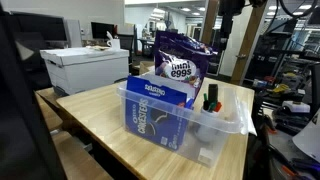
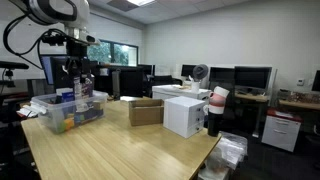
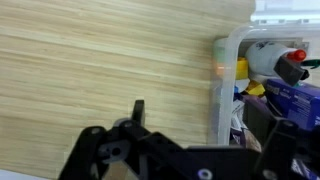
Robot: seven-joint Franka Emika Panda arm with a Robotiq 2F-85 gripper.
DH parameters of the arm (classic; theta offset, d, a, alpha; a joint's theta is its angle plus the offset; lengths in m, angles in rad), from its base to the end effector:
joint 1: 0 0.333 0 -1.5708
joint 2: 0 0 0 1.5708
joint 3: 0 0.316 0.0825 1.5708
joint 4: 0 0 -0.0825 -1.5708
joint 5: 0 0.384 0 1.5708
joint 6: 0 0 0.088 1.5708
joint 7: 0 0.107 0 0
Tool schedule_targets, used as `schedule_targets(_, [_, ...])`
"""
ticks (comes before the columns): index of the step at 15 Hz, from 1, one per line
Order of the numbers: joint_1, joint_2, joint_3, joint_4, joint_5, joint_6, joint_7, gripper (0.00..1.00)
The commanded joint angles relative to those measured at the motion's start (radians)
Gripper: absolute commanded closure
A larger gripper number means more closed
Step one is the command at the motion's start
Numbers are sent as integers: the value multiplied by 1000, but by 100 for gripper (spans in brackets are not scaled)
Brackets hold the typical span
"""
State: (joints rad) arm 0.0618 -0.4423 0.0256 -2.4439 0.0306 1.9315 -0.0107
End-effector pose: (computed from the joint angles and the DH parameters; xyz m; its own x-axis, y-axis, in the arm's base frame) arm 0.4012 0.0376 0.4556 0.9940 0.0838 -0.0700 0.0827 -0.9964 -0.0176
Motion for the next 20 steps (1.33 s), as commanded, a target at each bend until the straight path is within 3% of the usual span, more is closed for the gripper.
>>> schedule_targets(1, [-5, 0, 4, 2, 2, -2, -1, 0])
schedule_targets(14, [-4, 0, 3, 1, 7, 1, 0, 0])
schedule_targets(20, [21, -6, -3, -22, 56, 91, -39, 0])
